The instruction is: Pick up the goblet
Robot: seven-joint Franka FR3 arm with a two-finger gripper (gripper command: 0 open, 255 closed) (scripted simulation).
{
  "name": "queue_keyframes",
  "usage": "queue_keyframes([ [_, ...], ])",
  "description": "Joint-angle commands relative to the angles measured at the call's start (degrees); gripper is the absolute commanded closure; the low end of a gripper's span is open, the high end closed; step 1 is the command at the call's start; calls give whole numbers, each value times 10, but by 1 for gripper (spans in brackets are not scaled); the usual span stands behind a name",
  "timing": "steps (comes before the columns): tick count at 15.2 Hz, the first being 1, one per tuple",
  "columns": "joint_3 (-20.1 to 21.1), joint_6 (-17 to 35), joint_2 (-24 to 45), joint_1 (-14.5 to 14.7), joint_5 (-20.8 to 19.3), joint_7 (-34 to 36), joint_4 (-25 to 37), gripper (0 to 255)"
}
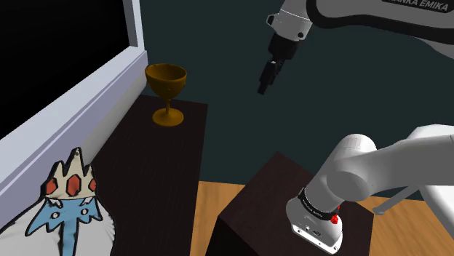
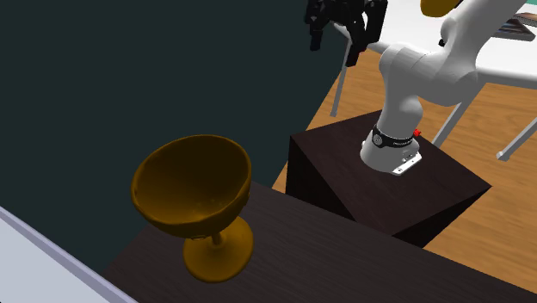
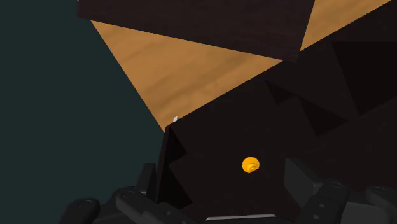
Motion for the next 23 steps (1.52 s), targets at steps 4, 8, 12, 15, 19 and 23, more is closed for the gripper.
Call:
queue_keyframes([
  [4, 7, 28, 66, 2, 21, 22, 37, 0],
  [8, 15, 58, 154, 5, 46, 47, 96, 0],
  [12, 20, 78, 242, 8, 68, 71, 165, 0],
  [15, 23, 86, 308, 10, 83, 87, 225, 0],
  [19, 25, 88, 396, 12, 101, 109, 315, 0],
  [23, 26, 80, 489, 13, 118, 131, 420, 0],
])
